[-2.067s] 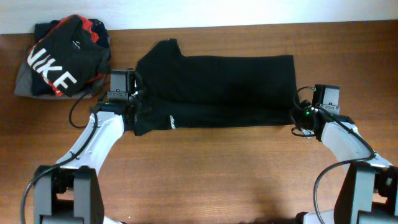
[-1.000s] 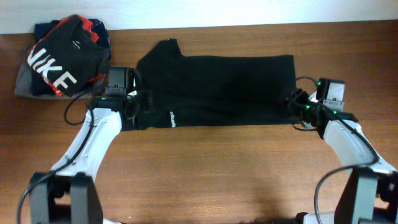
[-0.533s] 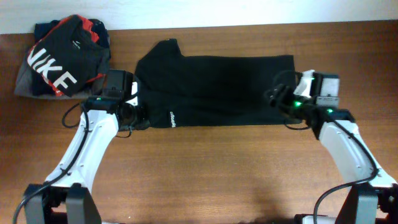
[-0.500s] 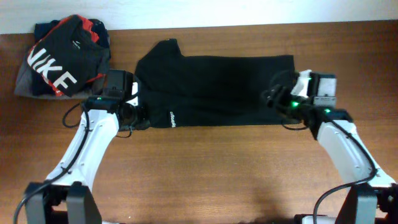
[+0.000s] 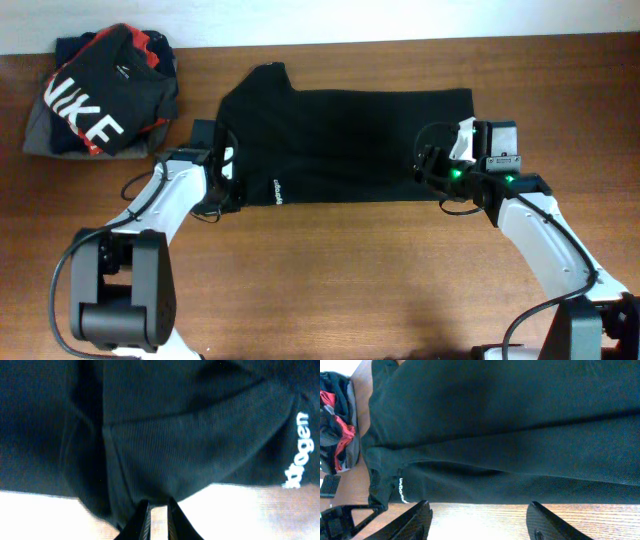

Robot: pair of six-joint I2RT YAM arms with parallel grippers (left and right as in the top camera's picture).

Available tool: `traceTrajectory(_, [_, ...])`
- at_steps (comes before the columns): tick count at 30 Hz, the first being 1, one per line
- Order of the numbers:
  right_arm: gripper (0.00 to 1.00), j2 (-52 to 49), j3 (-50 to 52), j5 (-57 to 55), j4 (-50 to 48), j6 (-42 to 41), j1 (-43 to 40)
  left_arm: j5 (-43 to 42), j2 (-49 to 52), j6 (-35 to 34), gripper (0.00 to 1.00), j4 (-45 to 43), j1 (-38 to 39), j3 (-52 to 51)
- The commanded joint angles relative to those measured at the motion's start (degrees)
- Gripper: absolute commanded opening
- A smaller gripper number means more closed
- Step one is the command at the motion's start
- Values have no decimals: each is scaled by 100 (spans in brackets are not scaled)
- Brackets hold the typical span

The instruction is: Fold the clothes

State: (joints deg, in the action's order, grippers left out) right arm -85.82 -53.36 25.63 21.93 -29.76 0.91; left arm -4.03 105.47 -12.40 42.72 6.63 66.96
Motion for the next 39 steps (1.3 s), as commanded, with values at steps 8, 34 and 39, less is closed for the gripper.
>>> traceTrajectory(8, [65,55,-76,-651,531,87,26,894,92,184,13,-476,-55,424])
traceTrajectory(34, [67,55,-74,-855,1073,256,26,-1488,822,-1727,64,328,323,1644])
traceTrajectory(39, [67,55,-74,-852,1071,254,26,-1467,1025,-2131,64,122,323,1644])
